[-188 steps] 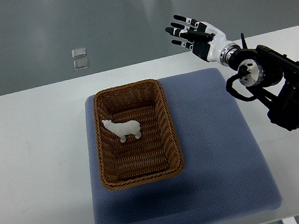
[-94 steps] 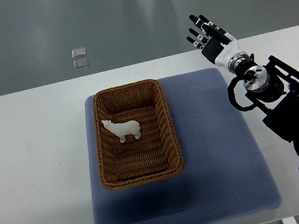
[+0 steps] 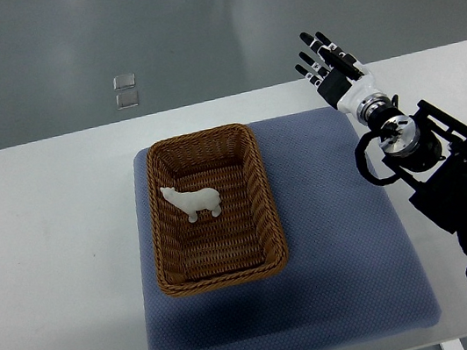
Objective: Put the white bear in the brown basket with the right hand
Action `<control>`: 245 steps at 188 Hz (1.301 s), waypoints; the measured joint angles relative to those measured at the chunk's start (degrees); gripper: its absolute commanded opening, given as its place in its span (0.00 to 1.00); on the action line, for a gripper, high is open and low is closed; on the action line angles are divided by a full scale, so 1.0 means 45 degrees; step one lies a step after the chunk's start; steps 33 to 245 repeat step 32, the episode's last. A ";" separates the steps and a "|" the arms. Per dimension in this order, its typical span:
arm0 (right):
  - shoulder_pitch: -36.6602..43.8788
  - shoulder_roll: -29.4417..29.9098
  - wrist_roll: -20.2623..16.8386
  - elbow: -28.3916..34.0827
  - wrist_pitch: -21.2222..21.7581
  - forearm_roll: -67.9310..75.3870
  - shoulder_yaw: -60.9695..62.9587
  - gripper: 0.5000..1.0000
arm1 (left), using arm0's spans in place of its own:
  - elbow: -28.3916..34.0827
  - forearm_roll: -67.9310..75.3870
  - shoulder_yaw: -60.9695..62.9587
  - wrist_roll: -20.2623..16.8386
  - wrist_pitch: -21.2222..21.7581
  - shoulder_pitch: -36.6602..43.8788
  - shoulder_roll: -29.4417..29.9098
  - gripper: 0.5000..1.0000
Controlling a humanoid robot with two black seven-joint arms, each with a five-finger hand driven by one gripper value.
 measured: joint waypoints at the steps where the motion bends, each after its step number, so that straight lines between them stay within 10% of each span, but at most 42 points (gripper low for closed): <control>1: 0.0000 0.0000 0.0001 0.0000 0.0000 0.0000 0.0000 0.85 | 0.0000 0.0000 0.0000 0.0000 0.0000 0.0000 0.0000 1.00; 245: -0.0002 0.0018 0.0036 0.0002 0.0025 0.0000 0.0011 0.85 | 0.0000 0.0000 0.0019 0.0000 -0.0001 0.0000 0.0000 1.00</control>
